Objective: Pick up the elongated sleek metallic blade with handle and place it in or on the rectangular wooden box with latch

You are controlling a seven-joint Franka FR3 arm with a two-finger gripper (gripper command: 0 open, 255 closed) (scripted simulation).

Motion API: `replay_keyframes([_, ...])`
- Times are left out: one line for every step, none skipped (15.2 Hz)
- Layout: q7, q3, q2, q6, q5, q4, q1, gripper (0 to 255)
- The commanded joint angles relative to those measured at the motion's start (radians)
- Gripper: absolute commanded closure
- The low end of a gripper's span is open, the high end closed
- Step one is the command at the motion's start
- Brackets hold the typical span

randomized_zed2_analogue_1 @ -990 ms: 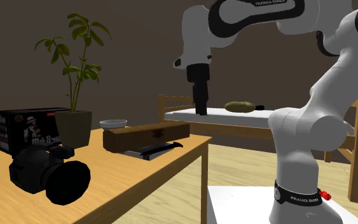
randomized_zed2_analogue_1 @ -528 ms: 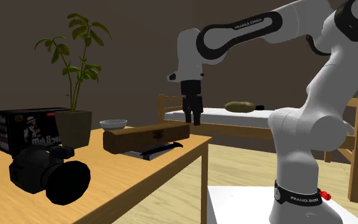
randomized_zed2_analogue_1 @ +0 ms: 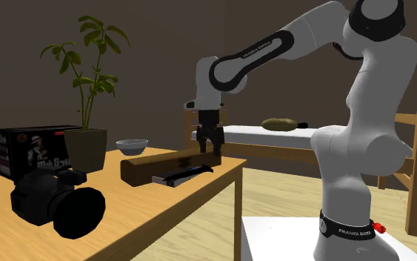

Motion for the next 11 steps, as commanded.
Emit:
replay_keyframes([-0.118,-0.053,0.072,0.048,0.015,0.036,0.021,0])
replay_keyframes([-0.175,-0.078,0.113,0.072,0.031,0.057,0.034,0])
replay_keyframes([-0.235,-0.103,0.156,0.094,0.052,0.08,0.048,0])
replay_keyframes([-0.296,-0.126,0.201,0.115,0.078,0.104,0.061,0])
replay_keyframes([-0.36,-0.146,0.248,0.134,0.109,0.129,0.073,0])
replay_keyframes([-0.425,-0.164,0.296,0.152,0.145,0.157,0.083,0])
replay_keyframes([-0.493,-0.179,0.346,0.166,0.186,0.185,0.09,0])
replay_keyframes([-0.561,-0.188,0.397,0.178,0.229,0.216,0.092,0])
replay_keyframes([-0.596,-0.189,0.423,0.183,0.252,0.232,0.09,0])
replay_keyframes([-0.601,-0.186,0.432,0.196,0.26,0.226,0.087,0])
replay_keyframes([-0.608,-0.185,0.442,0.208,0.269,0.221,0.085,0])
